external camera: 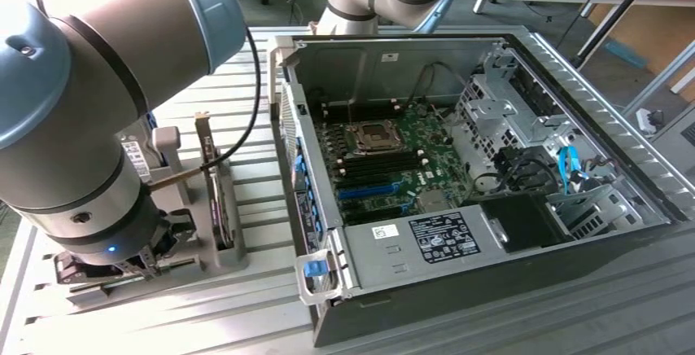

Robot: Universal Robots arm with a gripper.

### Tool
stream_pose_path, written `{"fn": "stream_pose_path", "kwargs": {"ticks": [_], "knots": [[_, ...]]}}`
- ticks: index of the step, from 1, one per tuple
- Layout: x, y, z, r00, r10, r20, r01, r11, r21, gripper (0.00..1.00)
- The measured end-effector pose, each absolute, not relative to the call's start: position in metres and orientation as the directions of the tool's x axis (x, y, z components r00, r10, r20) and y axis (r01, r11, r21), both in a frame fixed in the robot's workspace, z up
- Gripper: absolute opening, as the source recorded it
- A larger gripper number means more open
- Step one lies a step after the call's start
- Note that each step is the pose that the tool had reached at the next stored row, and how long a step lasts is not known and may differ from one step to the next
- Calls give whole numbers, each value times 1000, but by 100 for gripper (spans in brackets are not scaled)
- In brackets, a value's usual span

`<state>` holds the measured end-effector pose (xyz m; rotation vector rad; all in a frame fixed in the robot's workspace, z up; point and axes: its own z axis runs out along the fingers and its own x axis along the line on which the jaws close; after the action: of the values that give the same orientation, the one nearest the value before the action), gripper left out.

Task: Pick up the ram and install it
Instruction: 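Pick up the ram and move it above insertion slot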

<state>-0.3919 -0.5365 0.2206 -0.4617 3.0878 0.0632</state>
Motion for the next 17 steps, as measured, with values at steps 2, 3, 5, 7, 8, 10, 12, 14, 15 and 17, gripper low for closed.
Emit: {"fn": "stream_pose_path", "kwargs": {"ticks": [2, 3, 5, 7, 8, 10, 12, 14, 15, 17], "knots": [[-392, -537, 220, -946, -325, -25, -325, 945, 37, 10], [-392, -537, 220, -945, -327, -25, -328, 944, 37, 10], [-392, -537, 220, -944, -328, -25, -329, 944, 37, 10], [-392, -536, 220, -944, -330, -25, -330, 943, 37, 10], [-392, -536, 220, -943, -332, -25, -333, 942, 37, 10], [-392, -536, 221, -940, -339, -25, -340, 940, 37, 10], [-392, -537, 221, -933, -358, -25, -359, 933, 37, 10], [-392, -537, 221, -927, -375, -25, -375, 926, 37, 10], [-392, -537, 221, -923, -385, -24, -386, 922, 37, 10], [-392, -537, 221, -914, -406, -25, -406, 913, 37, 10]]}}
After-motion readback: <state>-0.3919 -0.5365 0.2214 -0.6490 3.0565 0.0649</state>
